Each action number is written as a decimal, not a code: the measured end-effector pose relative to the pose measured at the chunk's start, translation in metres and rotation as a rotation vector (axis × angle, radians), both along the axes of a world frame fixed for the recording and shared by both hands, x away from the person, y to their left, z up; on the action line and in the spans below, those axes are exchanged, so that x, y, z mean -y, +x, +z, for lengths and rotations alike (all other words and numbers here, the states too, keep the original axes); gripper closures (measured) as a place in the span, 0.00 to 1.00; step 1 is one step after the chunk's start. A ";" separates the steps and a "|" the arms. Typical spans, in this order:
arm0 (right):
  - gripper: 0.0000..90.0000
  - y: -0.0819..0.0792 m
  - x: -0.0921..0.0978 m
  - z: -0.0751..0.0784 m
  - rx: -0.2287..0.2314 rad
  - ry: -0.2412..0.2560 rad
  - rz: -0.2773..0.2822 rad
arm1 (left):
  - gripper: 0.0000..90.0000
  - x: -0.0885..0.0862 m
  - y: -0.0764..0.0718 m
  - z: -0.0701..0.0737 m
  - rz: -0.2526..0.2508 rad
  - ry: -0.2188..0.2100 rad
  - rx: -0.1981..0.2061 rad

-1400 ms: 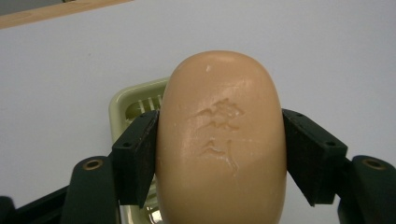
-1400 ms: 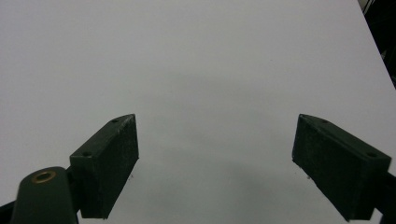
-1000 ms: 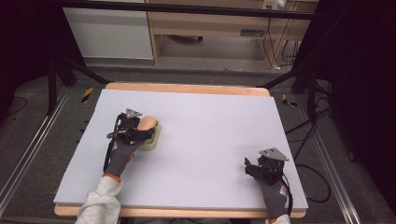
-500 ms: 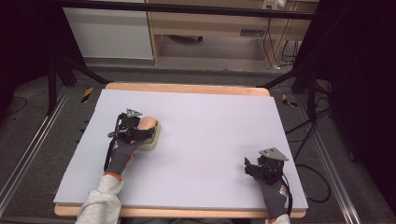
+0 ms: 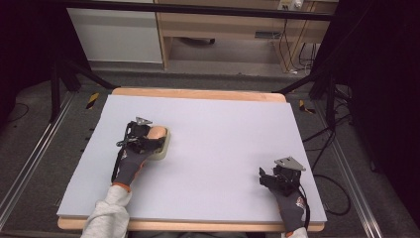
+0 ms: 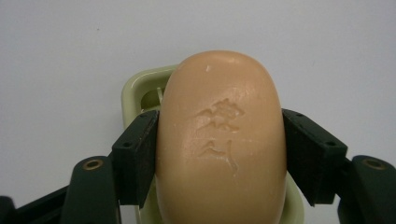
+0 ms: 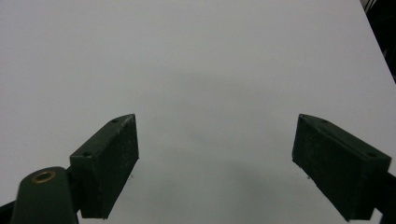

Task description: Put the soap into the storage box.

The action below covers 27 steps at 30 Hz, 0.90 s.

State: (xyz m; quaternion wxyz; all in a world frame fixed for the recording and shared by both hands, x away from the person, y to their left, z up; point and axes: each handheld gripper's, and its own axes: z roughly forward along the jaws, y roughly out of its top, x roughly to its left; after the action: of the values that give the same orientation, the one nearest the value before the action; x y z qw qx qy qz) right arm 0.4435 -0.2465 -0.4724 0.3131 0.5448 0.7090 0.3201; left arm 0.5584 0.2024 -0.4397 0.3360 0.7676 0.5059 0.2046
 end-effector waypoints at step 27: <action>0.16 0.000 0.000 0.000 -0.004 0.002 0.000 | 0.35 0.000 0.004 -0.011 0.017 0.019 -0.033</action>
State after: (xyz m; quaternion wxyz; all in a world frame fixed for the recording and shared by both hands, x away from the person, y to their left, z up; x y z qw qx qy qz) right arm 0.4437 -0.2463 -0.4727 0.3112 0.5457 0.7093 0.3197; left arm 0.5623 0.2020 -0.4503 0.3185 0.7696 0.5162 0.1995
